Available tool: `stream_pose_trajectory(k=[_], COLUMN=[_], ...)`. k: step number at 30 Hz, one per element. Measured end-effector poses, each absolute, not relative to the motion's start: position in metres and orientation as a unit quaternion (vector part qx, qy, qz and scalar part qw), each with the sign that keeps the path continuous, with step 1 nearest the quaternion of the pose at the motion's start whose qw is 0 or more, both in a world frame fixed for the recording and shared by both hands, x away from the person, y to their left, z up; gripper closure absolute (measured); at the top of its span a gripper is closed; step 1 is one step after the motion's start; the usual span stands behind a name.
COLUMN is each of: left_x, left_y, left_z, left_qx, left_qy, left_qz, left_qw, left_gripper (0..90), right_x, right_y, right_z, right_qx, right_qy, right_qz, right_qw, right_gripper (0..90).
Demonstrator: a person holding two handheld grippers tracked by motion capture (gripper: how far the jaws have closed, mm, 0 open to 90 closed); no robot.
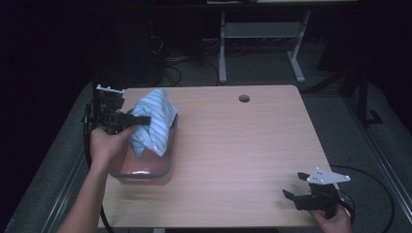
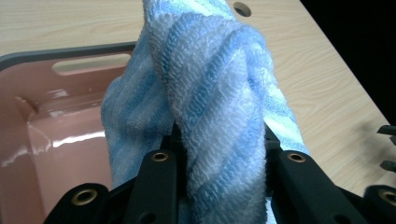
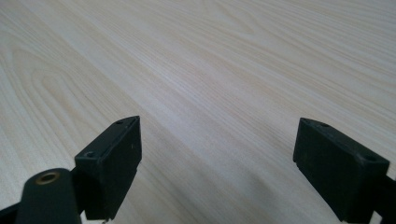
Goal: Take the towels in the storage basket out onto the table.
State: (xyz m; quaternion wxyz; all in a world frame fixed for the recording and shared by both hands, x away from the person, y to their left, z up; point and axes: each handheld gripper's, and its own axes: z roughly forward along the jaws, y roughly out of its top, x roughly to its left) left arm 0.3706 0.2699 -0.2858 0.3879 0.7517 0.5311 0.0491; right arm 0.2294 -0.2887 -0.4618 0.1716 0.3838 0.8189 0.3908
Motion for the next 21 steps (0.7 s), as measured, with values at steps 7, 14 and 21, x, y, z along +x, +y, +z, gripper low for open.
stream_pose_trajectory(k=[7, 14, 21], left_x=[0.373, 0.375, 0.379], left_y=[0.260, 0.249, 0.236], left_z=[-0.280, -0.278, -0.277], left_qx=[0.757, 0.762, 0.768], left_qy=[0.522, 0.513, 0.504], left_qz=[0.048, 0.045, 0.039], left_qw=[0.390, 0.392, 0.394], left_gripper=[68.9, 68.9, 68.9], right_x=[0.229, 0.229, 0.229], right_y=[-0.289, -0.290, -0.290], right_z=[-0.461, -0.461, -0.461], right_qx=[0.383, 0.384, 0.384], right_qy=[0.818, 0.818, 0.817], right_qz=[0.392, 0.392, 0.393], right_qw=[0.173, 0.174, 0.176], right_gripper=[14.8, 14.8, 14.8])
